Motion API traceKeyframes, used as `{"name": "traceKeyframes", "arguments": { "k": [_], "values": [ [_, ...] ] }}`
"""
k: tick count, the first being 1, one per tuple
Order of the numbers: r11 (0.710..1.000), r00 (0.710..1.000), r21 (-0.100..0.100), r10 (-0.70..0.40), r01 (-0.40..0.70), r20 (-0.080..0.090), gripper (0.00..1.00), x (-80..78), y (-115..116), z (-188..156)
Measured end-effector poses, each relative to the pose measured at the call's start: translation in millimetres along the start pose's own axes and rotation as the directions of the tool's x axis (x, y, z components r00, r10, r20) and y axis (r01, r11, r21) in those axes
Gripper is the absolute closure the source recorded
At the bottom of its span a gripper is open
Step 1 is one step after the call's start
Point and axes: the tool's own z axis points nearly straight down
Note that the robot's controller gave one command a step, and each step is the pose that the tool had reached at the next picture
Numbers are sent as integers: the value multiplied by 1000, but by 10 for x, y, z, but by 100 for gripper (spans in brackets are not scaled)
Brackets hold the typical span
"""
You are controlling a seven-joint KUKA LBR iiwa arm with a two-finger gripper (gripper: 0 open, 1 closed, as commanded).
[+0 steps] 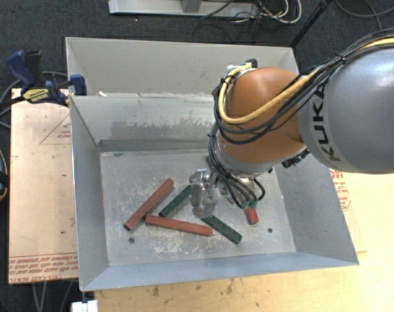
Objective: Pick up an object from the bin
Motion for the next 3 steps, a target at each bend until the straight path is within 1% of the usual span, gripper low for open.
{"name": "traceKeyframes", "arguments": {
  "k": [1, 2, 3],
  "values": [
    [1000, 1000, 0, 1, -1, -9, 0, 21, -1, 46],
    [987, 987, 0, -162, 162, -18, 0, 131, -811, 1041],
    [982, 982, -2, -187, 187, -10, 0, 56, -841, 1500]
  ]
}}
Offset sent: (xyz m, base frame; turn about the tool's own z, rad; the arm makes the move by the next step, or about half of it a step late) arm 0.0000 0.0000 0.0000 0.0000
